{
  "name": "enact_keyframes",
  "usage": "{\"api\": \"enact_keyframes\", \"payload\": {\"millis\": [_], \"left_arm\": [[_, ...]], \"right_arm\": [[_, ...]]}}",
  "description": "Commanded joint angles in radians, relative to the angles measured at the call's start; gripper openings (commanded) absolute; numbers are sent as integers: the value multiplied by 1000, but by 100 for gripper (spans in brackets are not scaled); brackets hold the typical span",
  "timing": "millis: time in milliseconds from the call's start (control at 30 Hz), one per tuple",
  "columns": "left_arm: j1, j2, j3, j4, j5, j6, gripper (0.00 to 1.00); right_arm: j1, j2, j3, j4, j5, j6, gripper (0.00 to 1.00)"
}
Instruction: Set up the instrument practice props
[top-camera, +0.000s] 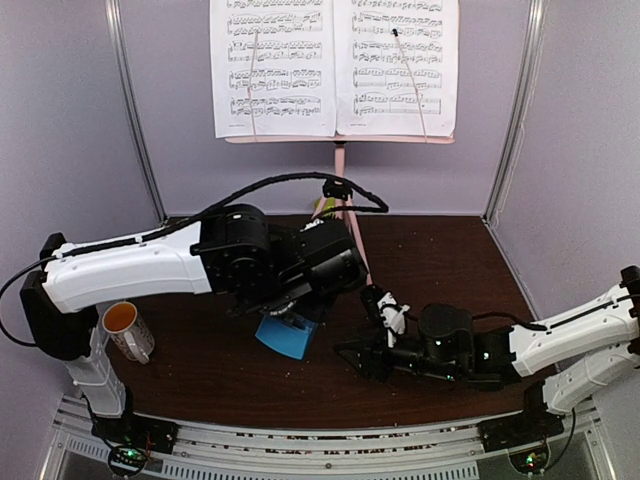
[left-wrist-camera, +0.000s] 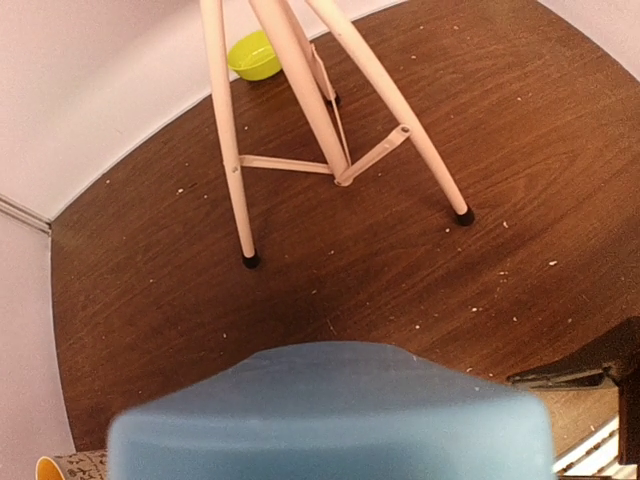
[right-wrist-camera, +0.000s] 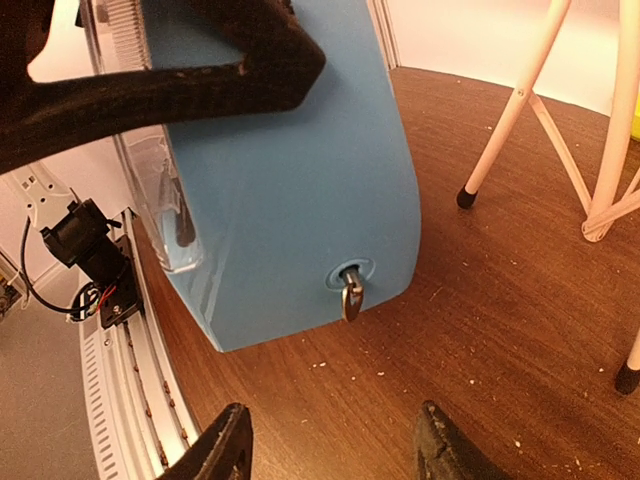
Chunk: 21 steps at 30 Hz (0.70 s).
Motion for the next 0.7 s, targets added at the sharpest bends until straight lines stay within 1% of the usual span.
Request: {"api": "enact_keyframes", "payload": {"millis": [0, 167, 333, 433, 567, 667], "left_arm": [[-11, -84, -23, 179, 1, 108, 28], [-15, -107, -50, 252, 27, 159, 28], [-17, -108, -49, 267, 31, 173, 28], [-19, -113, -54, 282, 36, 188, 28], [-23, -130, -74, 323, 50, 219, 28], [-24, -144, -96, 351, 63, 239, 28]], "right_arm": [[7, 19, 51, 28, 11, -38, 54], [7, 38, 92, -3, 27, -70, 51], [7, 51, 107, -31, 89, -68, 40], [7, 43, 97, -38, 117, -68, 35], [5, 37, 88, -51, 139, -64, 32], [5, 32, 84, -47, 140, -64, 26]]}}
